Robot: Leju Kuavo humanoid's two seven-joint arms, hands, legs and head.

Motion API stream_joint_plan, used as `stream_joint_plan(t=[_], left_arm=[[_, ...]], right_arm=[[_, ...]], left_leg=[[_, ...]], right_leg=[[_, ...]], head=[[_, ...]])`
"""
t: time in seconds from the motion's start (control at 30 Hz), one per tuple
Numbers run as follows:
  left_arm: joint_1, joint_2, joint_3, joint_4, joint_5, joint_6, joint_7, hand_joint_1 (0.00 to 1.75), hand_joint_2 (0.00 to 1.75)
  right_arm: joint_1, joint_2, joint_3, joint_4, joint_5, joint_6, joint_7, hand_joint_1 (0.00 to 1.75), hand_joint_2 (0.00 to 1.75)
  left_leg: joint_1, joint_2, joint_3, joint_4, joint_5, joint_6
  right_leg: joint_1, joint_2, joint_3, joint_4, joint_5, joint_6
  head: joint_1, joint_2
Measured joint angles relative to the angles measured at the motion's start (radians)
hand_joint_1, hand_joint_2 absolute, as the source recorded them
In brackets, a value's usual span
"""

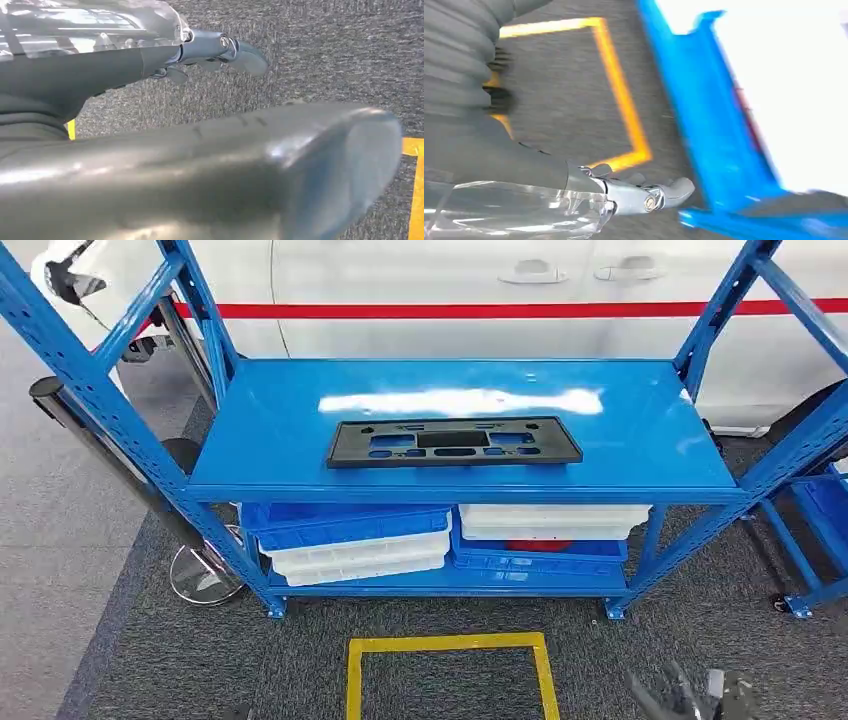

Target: Take the parts from the cabinet and place them on the table.

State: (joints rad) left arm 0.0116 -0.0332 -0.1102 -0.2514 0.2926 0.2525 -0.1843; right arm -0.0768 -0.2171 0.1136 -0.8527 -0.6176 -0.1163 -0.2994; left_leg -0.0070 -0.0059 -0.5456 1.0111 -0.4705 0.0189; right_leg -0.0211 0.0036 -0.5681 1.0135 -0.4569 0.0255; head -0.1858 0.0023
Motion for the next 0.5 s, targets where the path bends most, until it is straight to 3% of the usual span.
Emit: stream_joint_plan(t=[0.5], left_arm=[[-0.013,-0.009,-0.027,0.016,0.017,0.011,-0.035,0.0,0.0]], right_arm=[[0.05,-0.061,-0.379,-0.429,-0.043,0.123,-0.054,0.0,1.75]], left_leg=[[0.0,0.0,0.0,0.0,0.0,0.0]], right_leg=[[0.0,0.001,-0.001,0.0,0.0,0.0]], head=[[0.0,0.0]])
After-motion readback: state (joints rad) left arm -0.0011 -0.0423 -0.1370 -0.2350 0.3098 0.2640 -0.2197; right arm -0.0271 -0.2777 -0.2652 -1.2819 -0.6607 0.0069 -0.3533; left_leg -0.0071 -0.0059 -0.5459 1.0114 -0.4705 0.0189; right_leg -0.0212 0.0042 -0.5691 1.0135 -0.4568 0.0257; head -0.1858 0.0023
